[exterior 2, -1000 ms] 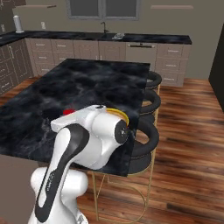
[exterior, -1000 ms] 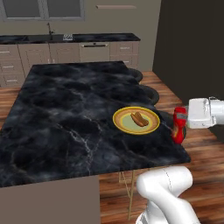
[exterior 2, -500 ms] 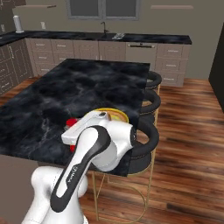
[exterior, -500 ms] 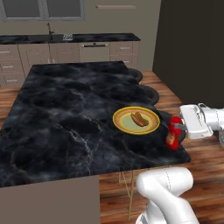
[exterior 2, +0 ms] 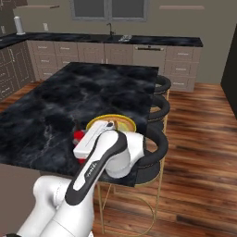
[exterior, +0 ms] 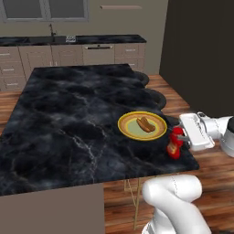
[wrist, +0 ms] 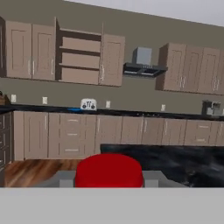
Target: Move the hot dog bun to the plate on the dining table and place the condiment next to that plate. Then navigate to the fridge and take the sausage and place it on the plate as well.
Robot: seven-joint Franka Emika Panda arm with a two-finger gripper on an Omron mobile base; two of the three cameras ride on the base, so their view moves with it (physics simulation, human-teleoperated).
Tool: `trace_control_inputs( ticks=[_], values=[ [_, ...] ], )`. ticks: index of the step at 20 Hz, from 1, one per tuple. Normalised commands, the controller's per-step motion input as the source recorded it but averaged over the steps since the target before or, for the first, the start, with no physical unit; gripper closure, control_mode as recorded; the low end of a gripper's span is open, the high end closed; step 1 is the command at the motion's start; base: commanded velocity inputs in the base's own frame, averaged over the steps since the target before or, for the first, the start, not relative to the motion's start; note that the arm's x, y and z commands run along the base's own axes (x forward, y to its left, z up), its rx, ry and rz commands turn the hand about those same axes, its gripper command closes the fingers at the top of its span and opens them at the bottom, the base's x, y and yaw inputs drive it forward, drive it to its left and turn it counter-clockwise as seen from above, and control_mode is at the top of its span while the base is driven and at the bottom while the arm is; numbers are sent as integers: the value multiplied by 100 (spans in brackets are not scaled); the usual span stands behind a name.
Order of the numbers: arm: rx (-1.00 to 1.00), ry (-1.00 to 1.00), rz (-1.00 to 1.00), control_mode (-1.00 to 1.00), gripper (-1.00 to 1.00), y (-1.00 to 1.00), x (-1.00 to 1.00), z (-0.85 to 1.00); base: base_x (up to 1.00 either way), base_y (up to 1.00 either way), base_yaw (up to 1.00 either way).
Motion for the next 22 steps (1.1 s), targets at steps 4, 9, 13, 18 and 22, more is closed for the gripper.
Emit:
trace_control_inputs(
  ticks=[4,9,13,18,22],
  values=[
    [0,-1,10,-100,100,-2,20,-28,0,0,0],
    [0,0,8,-100,100,0,21,-29,0,0,0],
    [0,0,7,-100,100,-2,20,-30,0,0,0],
    [0,0,5,-100,100,0,24,-29,0,0,0],
    [0,0,4,-100,100,-1,22,-24,0,0,0]
  ],
)
